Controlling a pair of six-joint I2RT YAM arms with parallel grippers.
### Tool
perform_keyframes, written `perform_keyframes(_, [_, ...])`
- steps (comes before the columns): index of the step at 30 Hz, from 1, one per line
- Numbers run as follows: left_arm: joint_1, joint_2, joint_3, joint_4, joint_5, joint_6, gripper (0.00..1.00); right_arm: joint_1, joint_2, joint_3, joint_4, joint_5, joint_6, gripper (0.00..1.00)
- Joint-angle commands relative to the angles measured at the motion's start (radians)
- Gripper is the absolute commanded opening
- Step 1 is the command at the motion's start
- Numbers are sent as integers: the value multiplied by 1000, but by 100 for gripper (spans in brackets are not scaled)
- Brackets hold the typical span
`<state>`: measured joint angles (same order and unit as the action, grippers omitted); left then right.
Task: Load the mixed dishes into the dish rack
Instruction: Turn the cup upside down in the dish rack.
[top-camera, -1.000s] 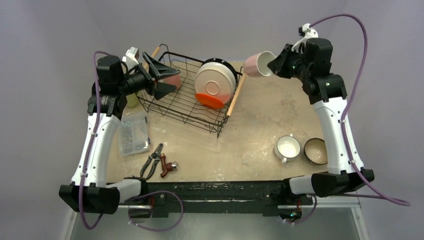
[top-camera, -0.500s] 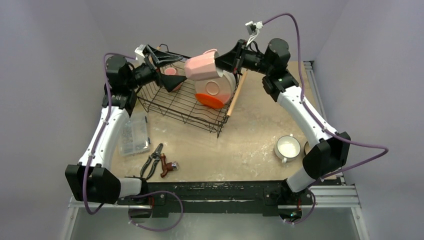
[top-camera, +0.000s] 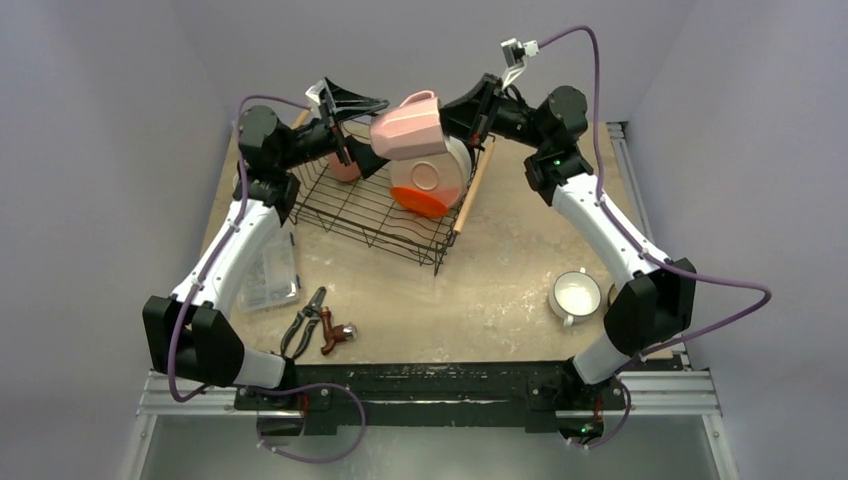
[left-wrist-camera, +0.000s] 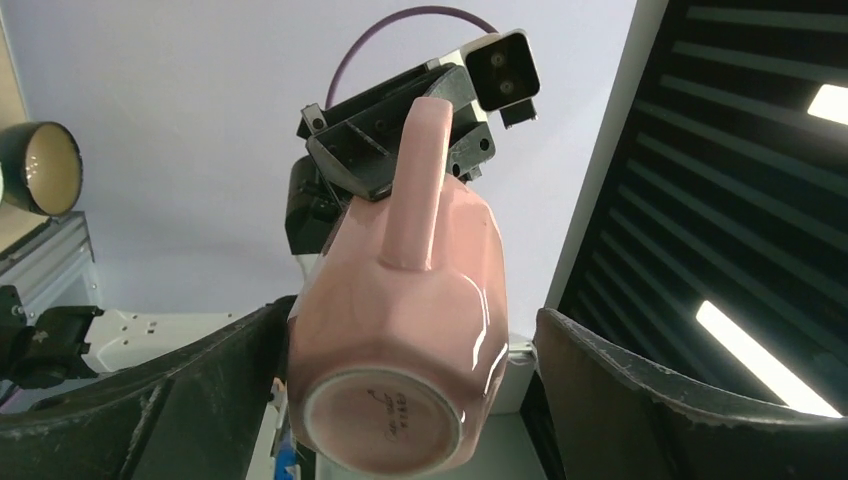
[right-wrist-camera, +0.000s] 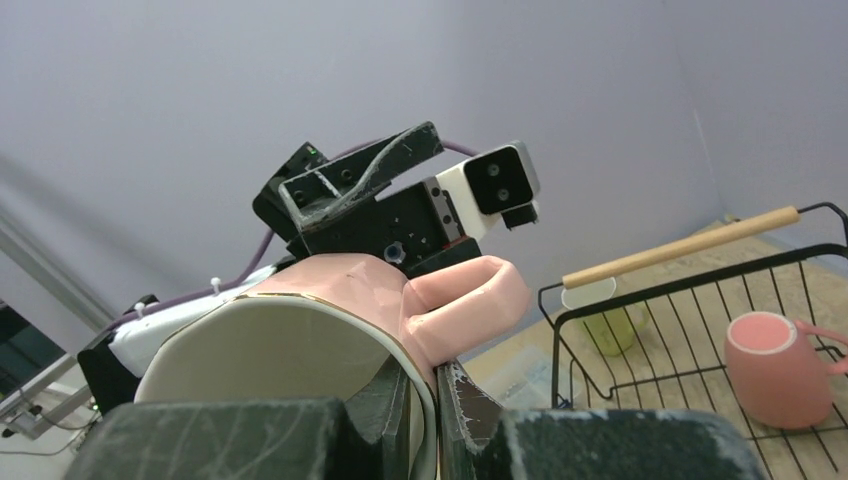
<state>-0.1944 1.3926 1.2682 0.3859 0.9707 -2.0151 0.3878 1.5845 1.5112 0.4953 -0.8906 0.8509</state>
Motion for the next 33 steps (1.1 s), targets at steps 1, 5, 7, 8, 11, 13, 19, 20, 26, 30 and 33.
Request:
perform_keyframes(1, [-20, 13, 69, 121, 26, -58, 95, 10, 8, 15, 228, -1, 119, 0])
perform_keyframes(5, [-21, 11, 67, 123, 11, -61, 87, 16, 18, 15, 233, 7, 120, 0])
perform_keyframes(7, [-22, 12, 60, 135, 9, -67, 84, 17, 21, 11, 232, 6, 120, 0])
perform_keyframes(8, [-22, 14, 58, 144, 7, -71, 83, 18, 23, 8, 233, 4, 120, 0])
perform_keyframes(11, [-25, 23, 66, 159, 10, -77, 82, 19, 24, -3, 232, 16, 120, 0])
perform_keyframes(13, [-28, 28, 76, 162, 15, -77, 86, 19, 25, -5, 226, 27, 117, 0])
perform_keyframes(19, [-35, 35, 93, 179, 14, -77, 90, 19, 39, -3, 228, 42, 132, 0])
perform_keyframes(20, [-36, 37, 94, 181, 14, -79, 90, 20, 43, -1, 230, 42, 137, 0])
perform_keyframes(26, [-39, 43, 103, 196, 4, -83, 88, 28, 56, 13, 220, 50, 134, 0])
perform_keyframes(30, [-46, 47, 107, 178, 6, -79, 88, 39, 53, 30, 141, 68, 68, 0])
perform_keyframes(33, [-48, 44, 112, 147, 7, -63, 87, 47, 51, 47, 84, 87, 18, 0])
